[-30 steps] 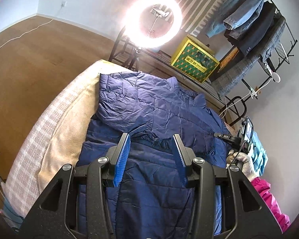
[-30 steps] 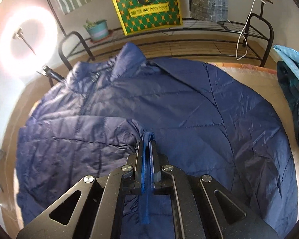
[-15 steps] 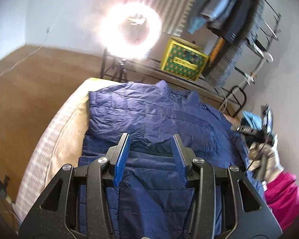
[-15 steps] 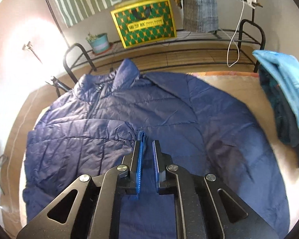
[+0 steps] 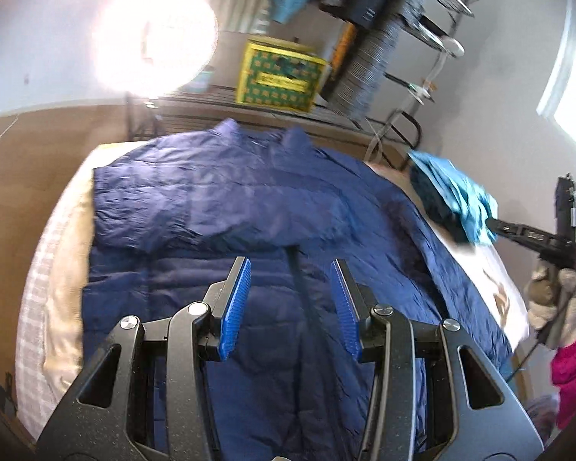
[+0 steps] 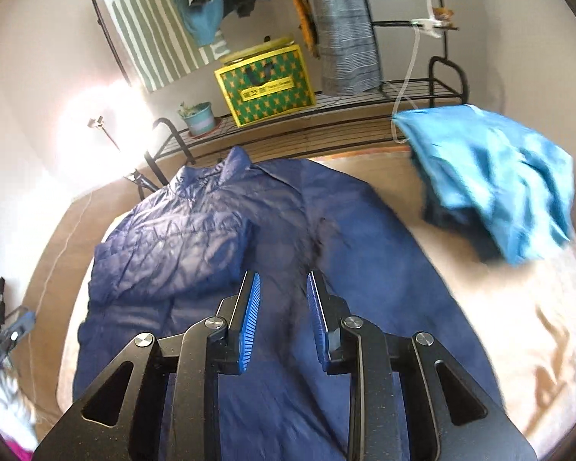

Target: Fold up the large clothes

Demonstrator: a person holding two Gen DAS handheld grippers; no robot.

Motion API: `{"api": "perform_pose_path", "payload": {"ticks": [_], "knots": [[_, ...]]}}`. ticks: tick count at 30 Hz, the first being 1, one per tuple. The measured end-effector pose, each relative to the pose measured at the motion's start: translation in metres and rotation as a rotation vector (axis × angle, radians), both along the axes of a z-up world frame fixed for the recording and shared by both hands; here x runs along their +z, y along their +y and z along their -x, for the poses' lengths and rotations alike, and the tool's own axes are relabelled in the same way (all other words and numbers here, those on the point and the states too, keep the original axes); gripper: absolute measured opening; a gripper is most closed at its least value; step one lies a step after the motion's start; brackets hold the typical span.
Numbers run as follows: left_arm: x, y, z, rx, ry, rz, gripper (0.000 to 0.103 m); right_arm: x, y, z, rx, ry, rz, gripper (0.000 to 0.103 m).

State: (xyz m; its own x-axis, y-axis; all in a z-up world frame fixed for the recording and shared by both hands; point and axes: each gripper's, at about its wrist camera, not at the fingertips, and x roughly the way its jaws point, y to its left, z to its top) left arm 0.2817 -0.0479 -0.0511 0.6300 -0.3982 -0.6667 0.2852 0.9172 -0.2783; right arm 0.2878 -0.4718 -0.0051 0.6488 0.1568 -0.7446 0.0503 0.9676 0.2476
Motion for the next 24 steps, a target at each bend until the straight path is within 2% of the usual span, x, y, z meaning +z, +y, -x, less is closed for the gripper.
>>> {"api": "perform_pose_path", "payload": {"ticks": [5,11,14,16,21,24], "knots": [[-0.009,-0.036,0.014,-0.087,0.012,-0.044,0.044,0.0,-0.046,0.068,-0.059,0.022,0.001,0.024],[-0.017,-0.06,0.021,-0.127,0.018,-0.081,0.044,-0.02,-0.102,0.129,-0.131,0.1,0.002,0.024],[-0.02,-0.067,0.02,-0.14,0.026,-0.085,0.044,-0.04,-0.133,0.145,-0.161,0.151,-0.023,0.026],[-0.024,-0.072,0.02,-0.142,0.031,-0.099,0.044,-0.059,-0.157,0.152,-0.231,0.205,-0.044,0.033],[-0.032,-0.073,0.013,-0.135,0.054,-0.103,0.044,-0.095,-0.193,0.166,-0.332,0.307,-0.134,0.033],[-0.035,-0.071,0.011,-0.129,0.061,-0.107,0.044,-0.106,-0.2,0.173,-0.342,0.34,-0.164,0.033]]}}
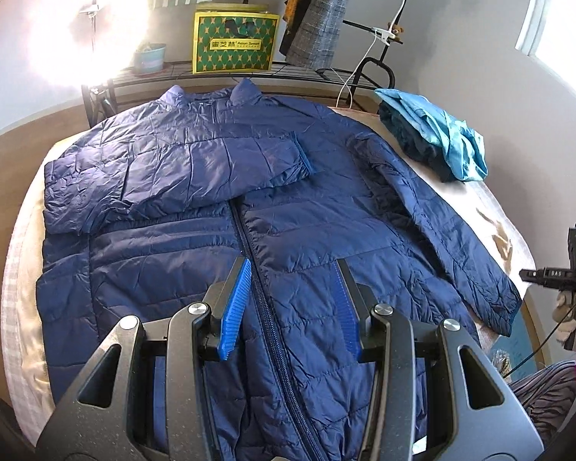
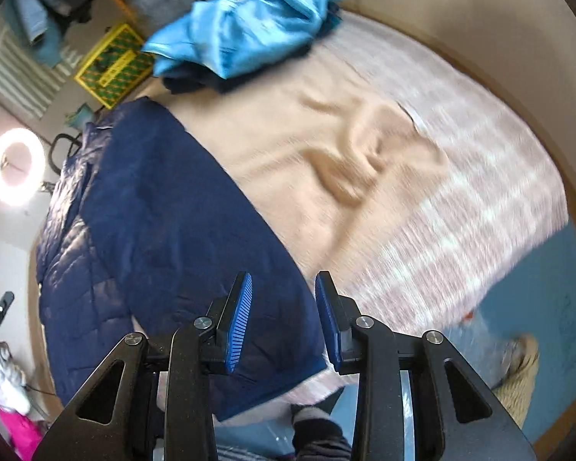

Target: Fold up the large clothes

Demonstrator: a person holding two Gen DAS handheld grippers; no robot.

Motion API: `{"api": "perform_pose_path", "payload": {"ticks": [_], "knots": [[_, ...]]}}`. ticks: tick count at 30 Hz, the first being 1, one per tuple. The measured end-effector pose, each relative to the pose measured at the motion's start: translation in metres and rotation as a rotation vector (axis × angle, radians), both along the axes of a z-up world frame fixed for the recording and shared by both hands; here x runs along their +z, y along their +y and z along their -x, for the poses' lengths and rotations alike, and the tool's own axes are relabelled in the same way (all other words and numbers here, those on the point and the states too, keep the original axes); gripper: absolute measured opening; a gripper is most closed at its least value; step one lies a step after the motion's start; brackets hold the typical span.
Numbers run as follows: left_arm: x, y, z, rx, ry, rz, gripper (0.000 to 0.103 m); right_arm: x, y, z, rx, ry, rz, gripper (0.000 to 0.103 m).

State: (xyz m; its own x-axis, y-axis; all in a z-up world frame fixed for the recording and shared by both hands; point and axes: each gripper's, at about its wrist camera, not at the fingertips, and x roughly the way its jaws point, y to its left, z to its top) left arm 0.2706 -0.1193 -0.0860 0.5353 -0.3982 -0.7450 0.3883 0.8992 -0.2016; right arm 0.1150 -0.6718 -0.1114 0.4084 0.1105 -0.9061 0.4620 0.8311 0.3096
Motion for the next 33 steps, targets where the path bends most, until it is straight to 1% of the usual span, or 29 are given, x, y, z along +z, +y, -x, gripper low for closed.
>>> {"api": "perform_pose_path", "payload": {"ticks": [4,9,12,13,17,21,25,27,30,33], "knots": [[0.0,0.002,-0.001,0.0,0.006,0.003,0.044,-0.015,0.002,0.01,0.017,0.06,-0.01,0.033],[0.002,0.003,0.001,0.0,-0.001,0.007,0.044,-0.03,0.005,0.016,0.033,0.112,-0.032,0.032],[0.003,0.004,0.001,0.005,-0.001,0.005,0.044,-0.026,0.013,0.018,0.055,0.11,-0.025,0.009],[0.003,0.005,0.002,0.009,0.0,0.007,0.044,-0.02,0.017,0.018,0.059,0.097,-0.014,0.007],[0.006,0.01,0.002,0.019,-0.004,0.017,0.044,0.006,0.036,0.02,0.082,0.016,-0.009,0.005],[0.01,0.016,0.002,0.03,-0.008,0.039,0.044,0.043,0.063,0.013,0.12,-0.102,-0.046,0.005],[0.012,0.026,0.001,0.046,-0.005,0.067,0.044,0.075,0.107,-0.007,0.193,-0.221,-0.087,0.004],[0.012,0.033,0.001,0.056,0.002,0.084,0.044,0.082,0.131,-0.02,0.23,-0.257,-0.114,0.004],[0.012,0.044,0.001,0.078,0.008,0.095,0.044,0.092,0.174,-0.042,0.316,-0.299,-0.133,0.004],[0.01,0.055,0.001,0.098,0.019,0.108,0.044,0.091,0.208,-0.067,0.39,-0.301,-0.148,0.004]]}}
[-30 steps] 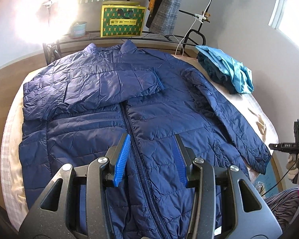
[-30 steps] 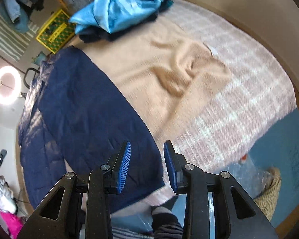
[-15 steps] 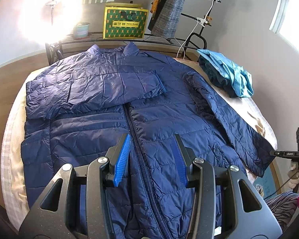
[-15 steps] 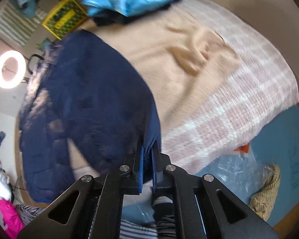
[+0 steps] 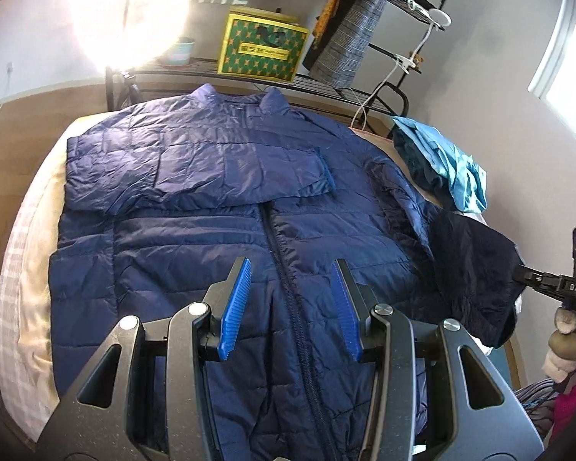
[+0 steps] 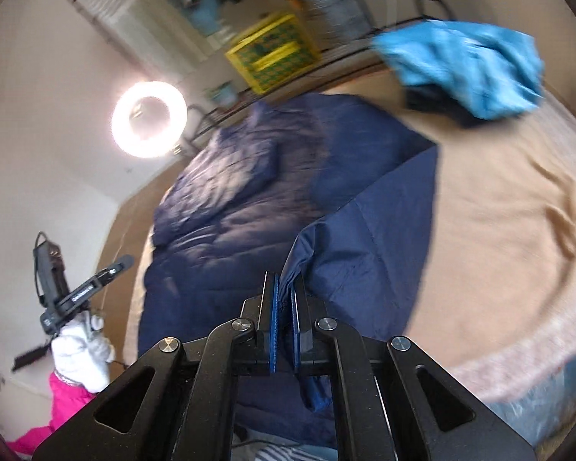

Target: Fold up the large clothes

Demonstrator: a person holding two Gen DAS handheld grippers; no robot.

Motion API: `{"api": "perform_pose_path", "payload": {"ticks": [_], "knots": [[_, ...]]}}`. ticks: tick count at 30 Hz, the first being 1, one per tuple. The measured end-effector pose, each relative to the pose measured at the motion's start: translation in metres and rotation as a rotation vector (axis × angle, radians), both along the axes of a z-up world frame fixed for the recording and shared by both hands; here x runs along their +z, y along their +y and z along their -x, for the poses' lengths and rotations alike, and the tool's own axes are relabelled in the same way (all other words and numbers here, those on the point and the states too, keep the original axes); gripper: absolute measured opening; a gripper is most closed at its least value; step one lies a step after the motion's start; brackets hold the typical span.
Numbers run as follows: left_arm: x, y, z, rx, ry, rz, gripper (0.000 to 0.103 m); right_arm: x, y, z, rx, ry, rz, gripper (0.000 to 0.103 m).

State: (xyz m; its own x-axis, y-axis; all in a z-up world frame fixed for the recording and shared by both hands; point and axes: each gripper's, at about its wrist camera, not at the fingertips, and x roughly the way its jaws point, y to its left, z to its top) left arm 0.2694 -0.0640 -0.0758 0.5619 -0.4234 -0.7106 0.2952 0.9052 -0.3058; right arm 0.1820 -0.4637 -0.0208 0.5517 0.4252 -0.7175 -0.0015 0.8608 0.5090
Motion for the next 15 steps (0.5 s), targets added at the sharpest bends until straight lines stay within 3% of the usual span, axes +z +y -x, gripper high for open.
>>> {"api": "perform_pose_path", "payload": {"ticks": [10,15], "knots": [[-0.009,0.03,-0.005,0.073,0.041,0.038,0.044,-0.022,0.088,-0.066,0.159,-0.004,-0.05,0.004],[-0.02,0.039,-0.009,0.098,0.074,0.041,0.044,-0.051,0.124,-0.094,0.219,0.028,-0.03,0.004]]}}
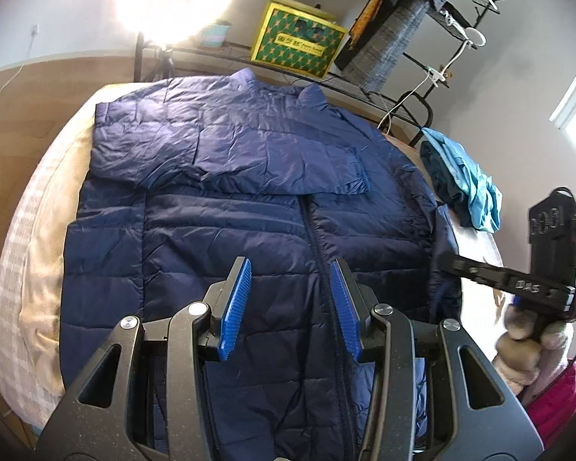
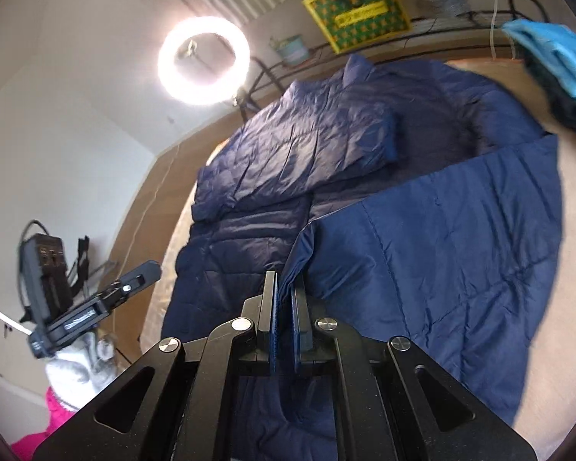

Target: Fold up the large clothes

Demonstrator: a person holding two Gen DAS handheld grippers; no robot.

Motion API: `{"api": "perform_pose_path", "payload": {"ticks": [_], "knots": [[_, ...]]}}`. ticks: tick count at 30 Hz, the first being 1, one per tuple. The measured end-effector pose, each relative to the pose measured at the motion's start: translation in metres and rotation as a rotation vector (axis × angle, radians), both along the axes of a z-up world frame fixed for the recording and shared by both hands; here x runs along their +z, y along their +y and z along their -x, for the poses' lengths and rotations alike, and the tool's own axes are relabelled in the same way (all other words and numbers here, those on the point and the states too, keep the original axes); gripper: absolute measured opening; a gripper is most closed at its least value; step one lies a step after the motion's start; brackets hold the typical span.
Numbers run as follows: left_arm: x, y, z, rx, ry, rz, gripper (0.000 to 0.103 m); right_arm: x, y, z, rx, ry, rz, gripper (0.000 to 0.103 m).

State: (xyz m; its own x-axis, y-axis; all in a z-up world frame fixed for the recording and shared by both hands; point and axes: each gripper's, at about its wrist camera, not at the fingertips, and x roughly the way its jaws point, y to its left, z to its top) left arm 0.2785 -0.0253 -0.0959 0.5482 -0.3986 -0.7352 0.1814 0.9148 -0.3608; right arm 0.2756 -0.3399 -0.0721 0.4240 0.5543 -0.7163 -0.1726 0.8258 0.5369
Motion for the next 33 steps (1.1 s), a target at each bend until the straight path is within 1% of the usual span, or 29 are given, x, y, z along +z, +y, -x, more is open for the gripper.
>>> {"api": "perform_pose_path", "payload": {"ticks": [2,3,5,7,8,11,13,15,16,18,20,23,26,27,28,29,30,31,33], "knots": [[-0.006,0.001,-0.003,0.003,0.021,0.008,0.044,-0.012,0.007,-0.006,0.024,0.01,0.007,0.005],[-0.01,0.001,-0.004,0.002,0.035,0.018,0.044,-0.019,0.01,-0.009,0.035,0.019,0.014,0.009],[-0.018,-0.001,-0.008,-0.011,0.069,0.049,0.044,-0.028,0.013,-0.014,0.04,0.036,0.031,0.009],[-0.026,-0.009,-0.01,-0.027,0.103,0.077,0.044,-0.03,0.014,-0.022,0.054,0.062,0.024,0.016],[-0.029,-0.013,-0.01,-0.037,0.113,0.086,0.044,-0.029,0.015,-0.024,0.058,0.061,0.013,0.016],[-0.035,-0.033,-0.011,-0.09,0.14,0.121,0.044,-0.012,0.007,-0.02,0.059,0.012,0.018,0.024],[-0.041,-0.051,-0.01,-0.135,0.162,0.145,0.044,0.002,0.0,-0.017,0.054,-0.027,0.012,0.035],[-0.048,-0.067,-0.01,-0.171,0.197,0.173,0.057,0.018,-0.012,-0.013,0.023,-0.068,0.014,0.035],[-0.055,-0.078,-0.01,-0.186,0.224,0.194,0.058,0.023,-0.019,-0.011,0.009,-0.082,0.01,0.035],[-0.065,-0.091,-0.01,-0.2,0.267,0.21,0.058,0.033,-0.032,-0.011,-0.032,-0.098,-0.001,0.035],[-0.077,-0.106,-0.012,-0.202,0.31,0.205,0.058,0.041,-0.047,-0.013,-0.083,-0.118,-0.004,0.035],[-0.088,-0.116,-0.016,-0.178,0.328,0.192,0.058,0.054,-0.07,-0.009,-0.145,-0.155,-0.004,0.035],[-0.094,-0.121,-0.021,-0.14,0.322,0.189,0.058,0.062,-0.088,-0.006,-0.186,-0.176,-0.026,0.035],[-0.097,-0.122,-0.022,-0.135,0.318,0.183,0.052,0.064,-0.093,-0.004,-0.201,-0.182,-0.027,0.035],[-0.097,-0.126,-0.024,-0.137,0.308,0.164,0.042,0.065,-0.097,-0.004,-0.212,-0.187,-0.027,0.035],[-0.096,-0.13,-0.026,-0.15,0.297,0.134,0.013,0.067,-0.099,-0.004,-0.22,-0.191,-0.027,0.035],[-0.096,-0.133,-0.03,-0.159,0.286,0.107,0.006,0.068,-0.102,-0.003,-0.229,-0.194,-0.025,0.035],[-0.091,-0.135,-0.032,-0.173,0.257,0.084,0.006,0.068,-0.106,-0.003,-0.238,-0.197,-0.025,0.035],[-0.081,-0.137,-0.035,-0.189,0.207,0.056,0.002,0.068,-0.113,-0.003,-0.255,-0.197,-0.027,0.035]]}}
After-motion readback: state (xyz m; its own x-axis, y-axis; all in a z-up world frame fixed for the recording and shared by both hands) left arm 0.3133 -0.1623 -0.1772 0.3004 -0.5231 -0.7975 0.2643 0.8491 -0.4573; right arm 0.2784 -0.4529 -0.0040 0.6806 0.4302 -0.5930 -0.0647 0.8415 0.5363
